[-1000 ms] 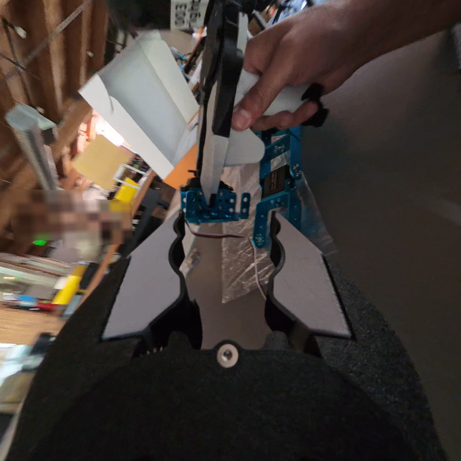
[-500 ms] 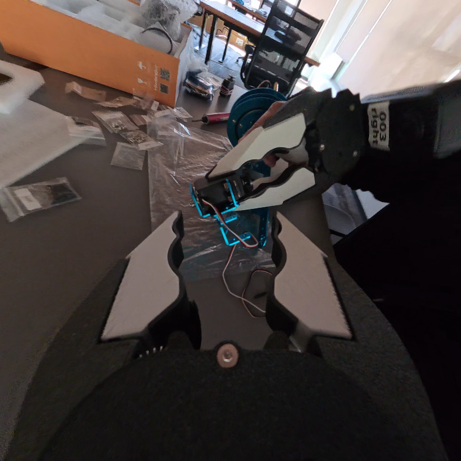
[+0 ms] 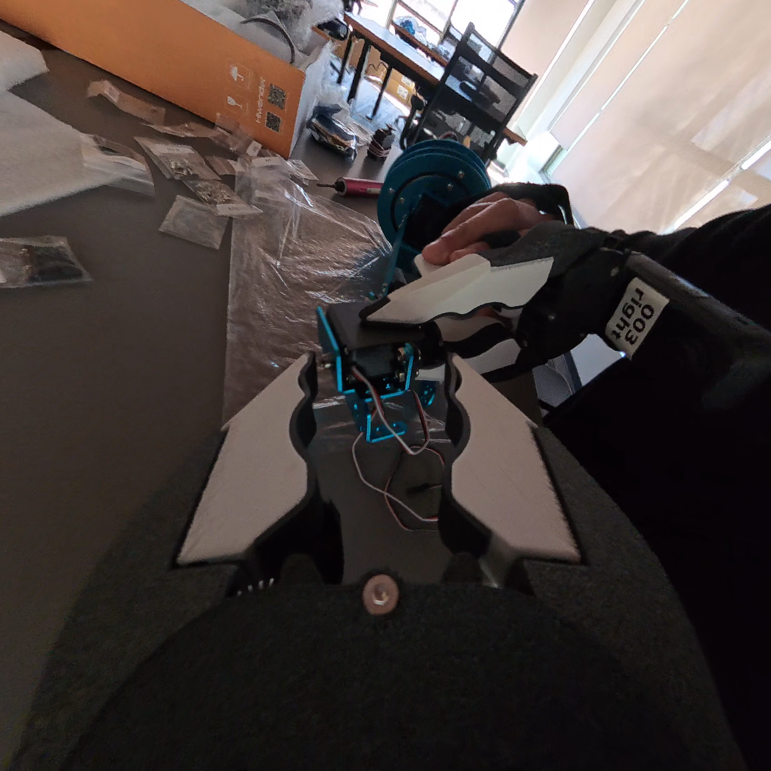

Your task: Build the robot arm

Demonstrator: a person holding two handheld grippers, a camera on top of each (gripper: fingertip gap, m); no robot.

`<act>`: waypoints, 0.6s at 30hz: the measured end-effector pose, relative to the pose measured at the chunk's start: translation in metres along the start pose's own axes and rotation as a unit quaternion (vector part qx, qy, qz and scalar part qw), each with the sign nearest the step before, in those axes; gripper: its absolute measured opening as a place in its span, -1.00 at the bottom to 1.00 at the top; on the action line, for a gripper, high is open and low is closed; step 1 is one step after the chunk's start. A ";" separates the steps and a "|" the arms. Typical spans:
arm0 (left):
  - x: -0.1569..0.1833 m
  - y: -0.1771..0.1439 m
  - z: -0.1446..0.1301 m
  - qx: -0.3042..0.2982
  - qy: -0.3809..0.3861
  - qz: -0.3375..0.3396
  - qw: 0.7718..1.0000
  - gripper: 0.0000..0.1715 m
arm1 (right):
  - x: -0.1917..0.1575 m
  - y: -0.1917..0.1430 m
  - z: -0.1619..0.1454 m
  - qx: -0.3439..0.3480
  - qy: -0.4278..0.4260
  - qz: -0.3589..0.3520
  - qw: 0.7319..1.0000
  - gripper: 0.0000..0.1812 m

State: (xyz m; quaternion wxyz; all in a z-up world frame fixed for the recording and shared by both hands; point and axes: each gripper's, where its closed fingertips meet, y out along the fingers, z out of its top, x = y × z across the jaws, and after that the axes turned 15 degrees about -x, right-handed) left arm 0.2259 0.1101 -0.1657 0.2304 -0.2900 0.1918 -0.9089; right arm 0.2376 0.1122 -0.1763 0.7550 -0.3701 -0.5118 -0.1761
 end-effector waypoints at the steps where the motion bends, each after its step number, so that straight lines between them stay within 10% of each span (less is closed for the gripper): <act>1: -0.002 -0.002 0.000 0.005 -0.003 0.002 1.000 -0.39 | 0.000 0.001 -0.002 -0.003 -0.003 -0.004 1.000 -0.70; 18: 0.001 0.014 -0.019 -0.043 0.032 0.019 0.998 -0.43 | -0.022 -0.007 0.002 0.010 0.023 0.027 0.999 -0.70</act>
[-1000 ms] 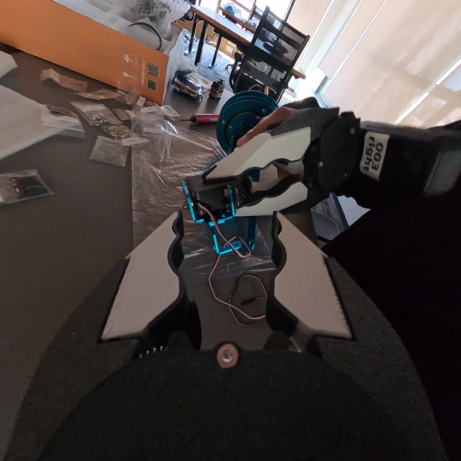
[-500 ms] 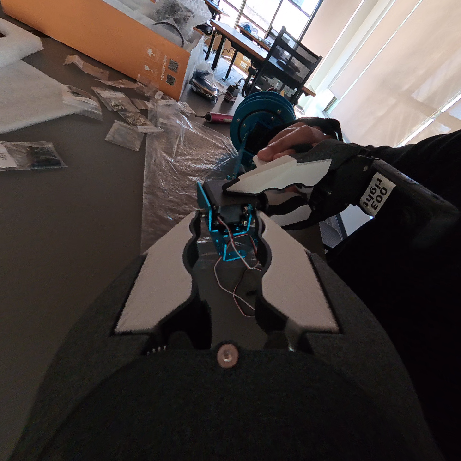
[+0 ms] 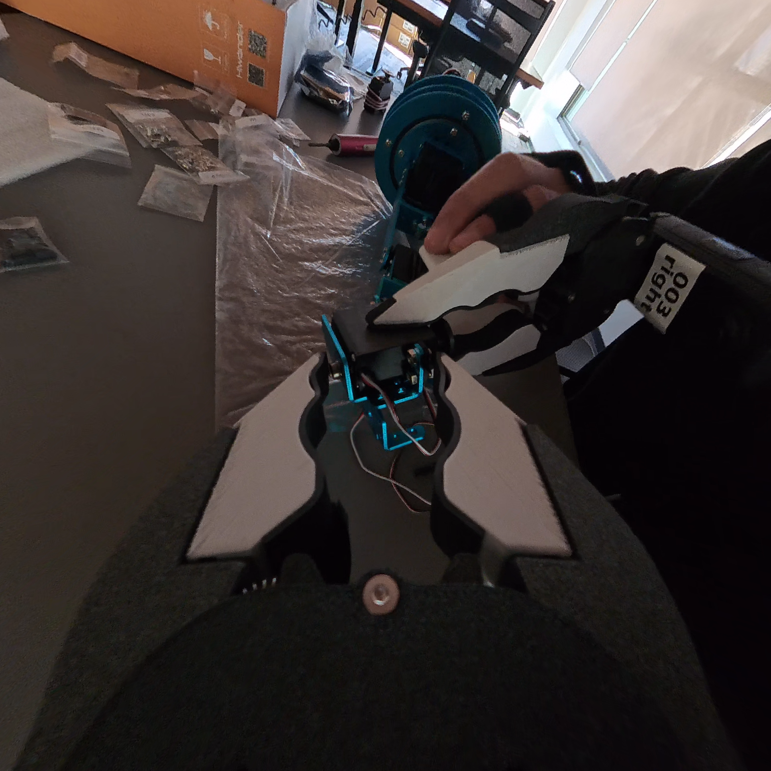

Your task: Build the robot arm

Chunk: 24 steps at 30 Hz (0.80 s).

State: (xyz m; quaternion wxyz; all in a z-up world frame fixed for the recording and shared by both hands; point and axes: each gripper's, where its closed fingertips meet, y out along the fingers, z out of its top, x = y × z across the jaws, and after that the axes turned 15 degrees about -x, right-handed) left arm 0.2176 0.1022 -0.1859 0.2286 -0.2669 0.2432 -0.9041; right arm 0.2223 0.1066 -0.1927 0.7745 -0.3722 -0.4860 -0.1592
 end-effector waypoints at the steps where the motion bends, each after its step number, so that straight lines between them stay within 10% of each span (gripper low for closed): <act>1: -0.002 0.000 0.000 -0.001 -0.006 0.005 1.000 -0.43 | -0.002 0.000 -0.002 -0.001 0.004 0.010 1.000 -0.69; 24: -0.014 -0.002 0.006 0.024 -0.030 0.050 0.998 -0.44 | 0.037 -0.042 -0.003 0.120 0.297 0.306 0.896 -0.54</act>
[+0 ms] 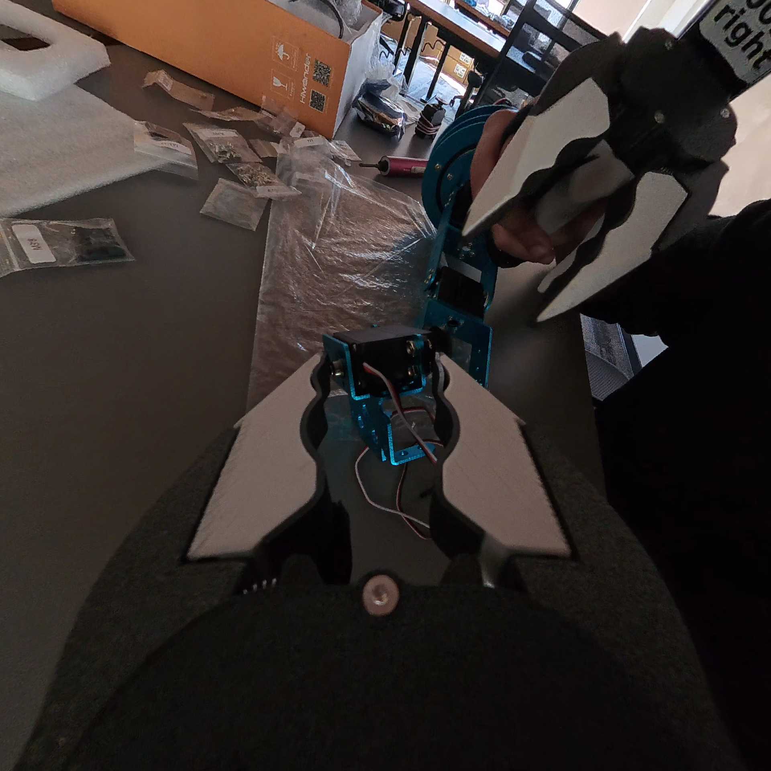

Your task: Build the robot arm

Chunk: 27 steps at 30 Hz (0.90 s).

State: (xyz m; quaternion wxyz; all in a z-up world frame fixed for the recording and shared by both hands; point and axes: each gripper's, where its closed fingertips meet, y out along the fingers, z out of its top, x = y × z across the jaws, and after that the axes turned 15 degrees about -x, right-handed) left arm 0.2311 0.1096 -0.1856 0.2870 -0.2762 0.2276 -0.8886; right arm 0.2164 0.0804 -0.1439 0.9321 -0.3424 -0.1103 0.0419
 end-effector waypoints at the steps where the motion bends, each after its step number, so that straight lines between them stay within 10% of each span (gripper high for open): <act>1: 0.000 0.000 0.000 0.000 0.000 0.000 1.000 -0.44 | 0.001 0.001 -0.001 -0.005 0.004 0.000 1.000 -0.53; 27: 0.003 0.001 -0.001 -0.004 0.022 0.011 1.000 -0.44 | -0.007 0.016 -0.012 -0.032 -0.011 0.015 0.999 -0.63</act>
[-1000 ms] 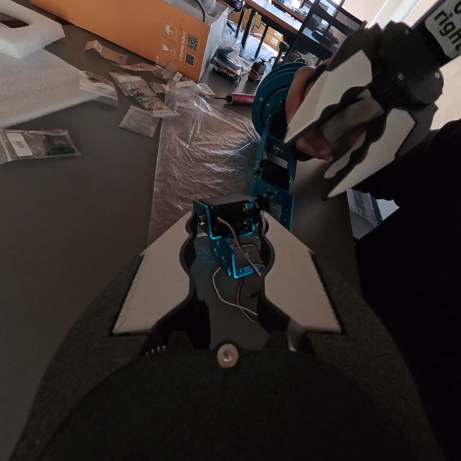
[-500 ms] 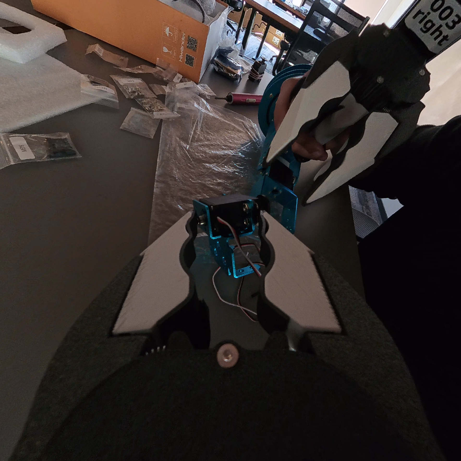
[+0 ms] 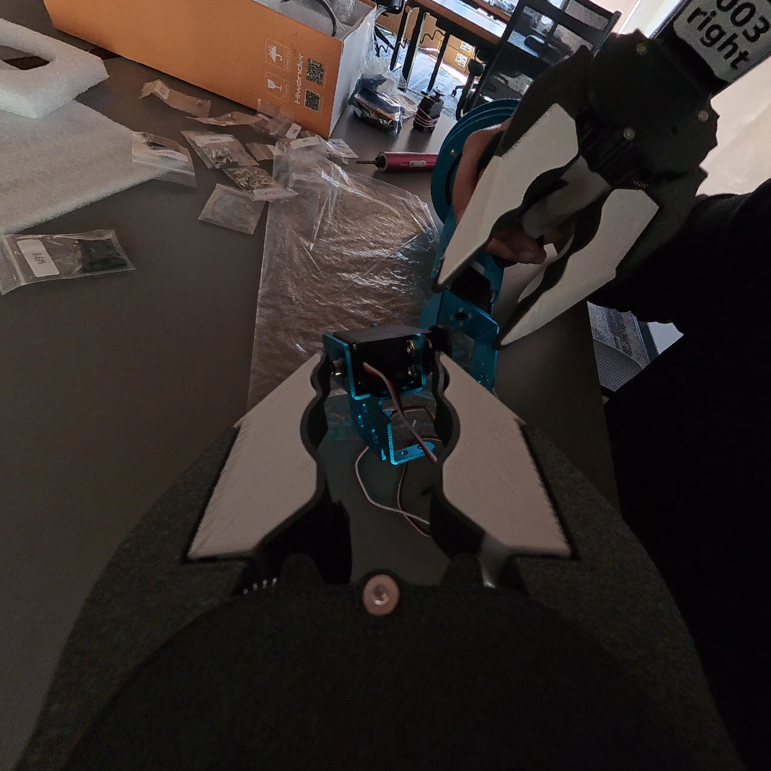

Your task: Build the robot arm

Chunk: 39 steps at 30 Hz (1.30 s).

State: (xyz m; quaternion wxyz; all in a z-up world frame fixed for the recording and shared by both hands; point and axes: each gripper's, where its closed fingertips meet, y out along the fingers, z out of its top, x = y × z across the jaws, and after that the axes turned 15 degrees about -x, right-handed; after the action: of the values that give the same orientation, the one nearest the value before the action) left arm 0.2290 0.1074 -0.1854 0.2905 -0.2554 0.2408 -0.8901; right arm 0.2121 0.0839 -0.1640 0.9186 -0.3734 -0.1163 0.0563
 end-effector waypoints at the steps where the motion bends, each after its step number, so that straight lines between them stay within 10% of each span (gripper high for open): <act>1: 0.000 0.000 0.000 0.000 -0.001 0.000 1.000 -0.44 | 0.001 0.000 0.000 0.000 0.002 0.000 1.000 -0.64; 19: 0.016 -0.006 -0.004 -0.034 0.041 -0.054 0.997 -0.45 | 0.007 -0.025 0.008 -0.006 0.045 0.025 0.999 -0.61; 28: 0.025 0.011 0.006 -0.108 0.086 -0.041 0.990 -0.45 | 0.001 -0.038 -0.047 -0.223 -0.013 0.047 0.974 -0.48; 39: 0.045 0.029 0.016 -0.147 0.137 -0.003 0.979 -0.45 | -0.024 -0.023 -0.074 -0.210 -0.032 0.024 0.977 -0.33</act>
State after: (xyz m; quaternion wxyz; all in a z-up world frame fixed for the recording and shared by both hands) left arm 0.2187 0.0531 -0.1758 0.2114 -0.1713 0.4064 -0.8722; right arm 0.2083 0.0132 -0.2032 0.8139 -0.5587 -0.1462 0.0643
